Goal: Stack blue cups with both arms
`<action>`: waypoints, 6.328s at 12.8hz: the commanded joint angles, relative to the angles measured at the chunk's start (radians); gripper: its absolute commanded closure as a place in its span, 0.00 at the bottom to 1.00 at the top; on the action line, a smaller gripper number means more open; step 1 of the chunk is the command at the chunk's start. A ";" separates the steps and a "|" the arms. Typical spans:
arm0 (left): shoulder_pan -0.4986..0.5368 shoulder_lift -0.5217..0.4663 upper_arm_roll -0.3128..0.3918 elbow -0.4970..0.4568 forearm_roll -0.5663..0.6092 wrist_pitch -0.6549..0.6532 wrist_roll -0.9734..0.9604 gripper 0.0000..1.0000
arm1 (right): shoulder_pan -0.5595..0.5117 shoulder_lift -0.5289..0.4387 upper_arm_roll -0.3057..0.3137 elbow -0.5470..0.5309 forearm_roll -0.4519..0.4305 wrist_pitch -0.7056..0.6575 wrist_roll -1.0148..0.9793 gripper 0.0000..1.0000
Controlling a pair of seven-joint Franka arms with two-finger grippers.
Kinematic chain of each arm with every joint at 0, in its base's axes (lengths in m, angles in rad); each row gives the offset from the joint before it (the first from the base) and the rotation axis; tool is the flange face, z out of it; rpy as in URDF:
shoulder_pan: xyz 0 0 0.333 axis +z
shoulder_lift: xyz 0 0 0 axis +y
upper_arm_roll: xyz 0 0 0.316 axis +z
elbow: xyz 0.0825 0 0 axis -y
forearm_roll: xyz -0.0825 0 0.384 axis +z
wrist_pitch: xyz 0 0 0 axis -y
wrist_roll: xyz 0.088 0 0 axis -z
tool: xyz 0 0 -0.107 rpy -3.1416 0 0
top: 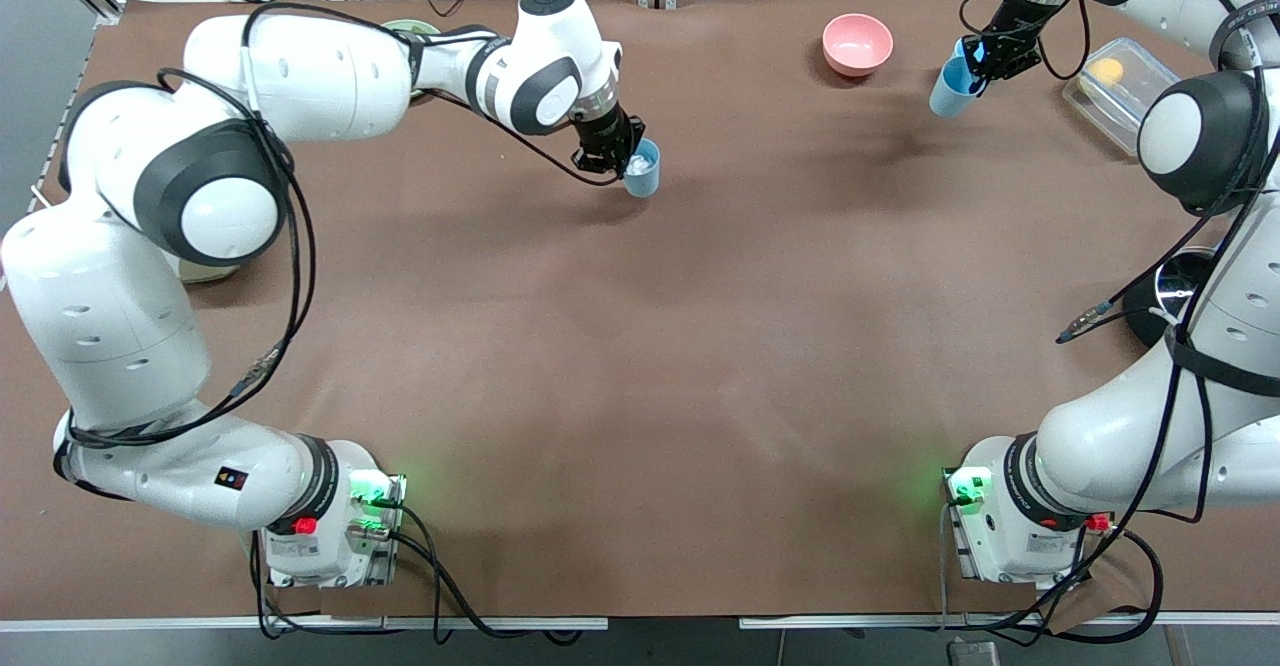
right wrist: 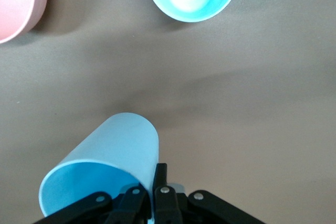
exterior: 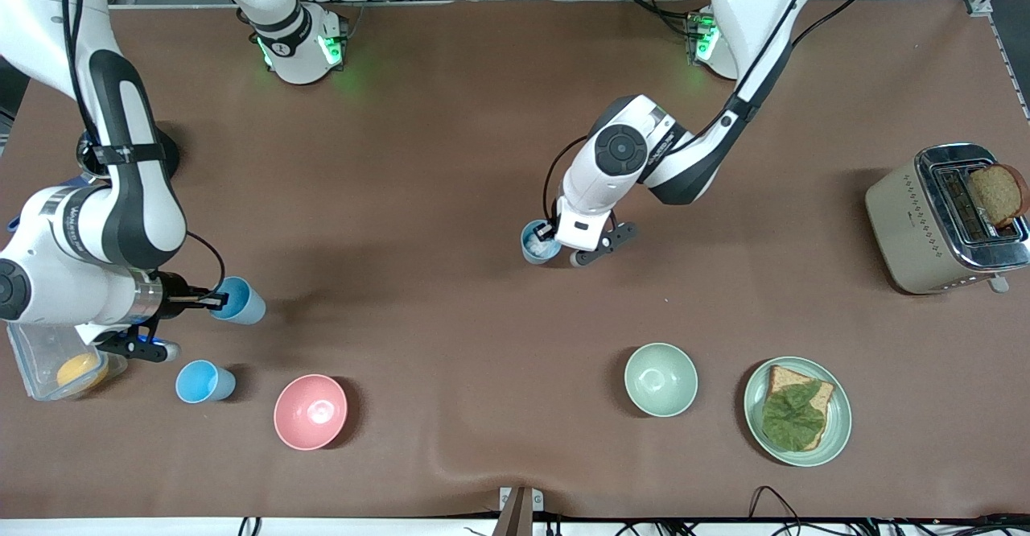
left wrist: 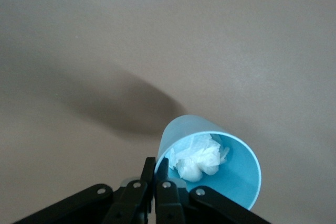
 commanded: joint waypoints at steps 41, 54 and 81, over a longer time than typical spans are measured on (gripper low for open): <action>0.418 -0.450 0.123 0.323 0.057 -0.794 0.985 0.00 | 0.670 0.092 0.008 0.177 0.395 0.071 1.254 1.00; 0.406 -0.539 0.233 0.290 -0.011 -0.848 1.117 0.00 | 0.742 0.104 0.007 0.085 0.350 0.186 1.285 0.54; 0.418 -0.535 0.221 0.270 -0.032 -0.848 1.111 0.00 | 0.136 -0.472 0.005 -0.401 0.031 -0.151 -0.041 0.00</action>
